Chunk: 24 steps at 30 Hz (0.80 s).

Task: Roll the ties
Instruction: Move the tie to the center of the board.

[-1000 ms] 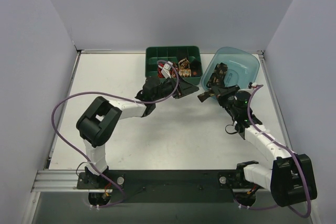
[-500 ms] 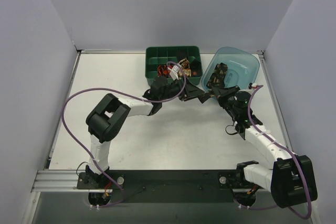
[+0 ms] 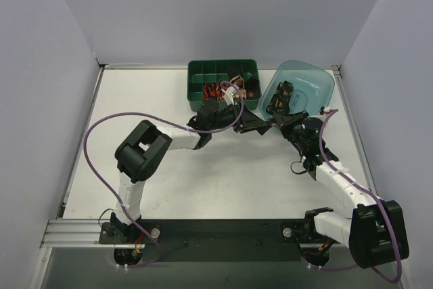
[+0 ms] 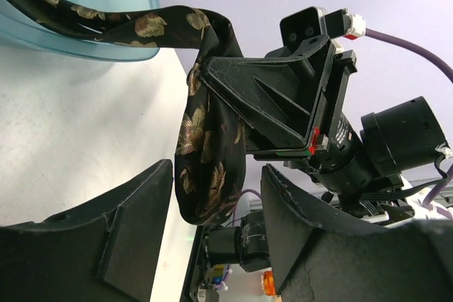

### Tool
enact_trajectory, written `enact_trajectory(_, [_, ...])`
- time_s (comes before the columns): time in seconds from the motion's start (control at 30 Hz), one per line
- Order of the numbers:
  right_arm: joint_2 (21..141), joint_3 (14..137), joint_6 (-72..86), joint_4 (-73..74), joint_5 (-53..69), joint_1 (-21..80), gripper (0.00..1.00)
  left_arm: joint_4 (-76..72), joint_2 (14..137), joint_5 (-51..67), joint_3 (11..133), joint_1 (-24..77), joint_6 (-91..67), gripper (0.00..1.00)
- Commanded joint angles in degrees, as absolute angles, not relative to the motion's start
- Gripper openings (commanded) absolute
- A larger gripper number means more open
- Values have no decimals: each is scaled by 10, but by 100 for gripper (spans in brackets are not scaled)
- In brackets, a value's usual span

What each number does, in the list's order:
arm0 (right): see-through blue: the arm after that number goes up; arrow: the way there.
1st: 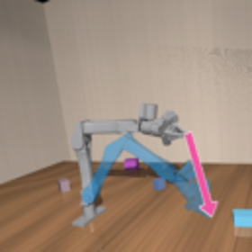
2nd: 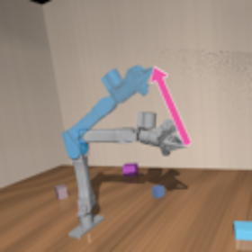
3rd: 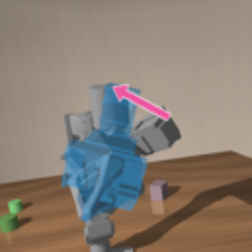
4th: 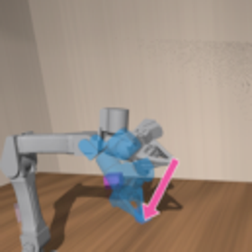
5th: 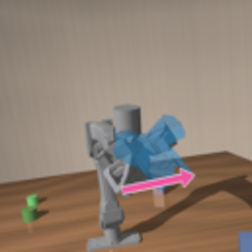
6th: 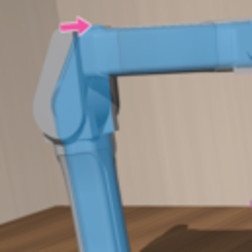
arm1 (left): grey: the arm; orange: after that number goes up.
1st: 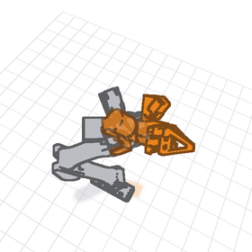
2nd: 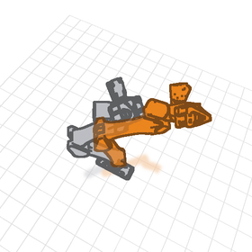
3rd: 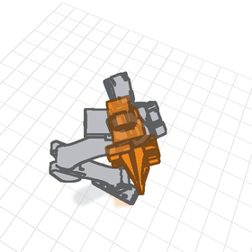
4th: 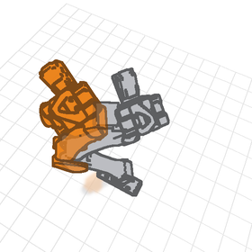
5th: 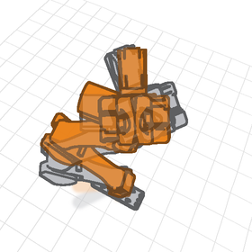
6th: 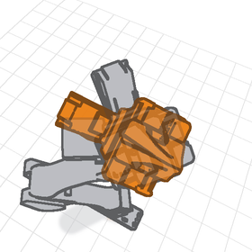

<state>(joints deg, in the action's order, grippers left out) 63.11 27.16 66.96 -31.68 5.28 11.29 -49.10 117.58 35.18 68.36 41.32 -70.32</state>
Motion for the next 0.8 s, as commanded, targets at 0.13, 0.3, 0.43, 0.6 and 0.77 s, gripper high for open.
enact_trajectory(0.13, [621,309,611,-320,48,110,0,-488,1174,396,719,417,-698,63])
enact_trajectory(0.3, [627,302,598,-361,61,106,0,-482,1168,390,712,414,-712,66])
enact_trajectory(0.43, [628,299,595,-385,67,106,0,-491,1158,367,686,407,-736,68])
enact_trajectory(0.6, [626,310,595,-345,38,107,0,-510,1147,330,660,407,-772,70])
enact_trajectory(0.77, [627,313,587,-337,28,107,0,-528,1145,315,657,409,-793,71])
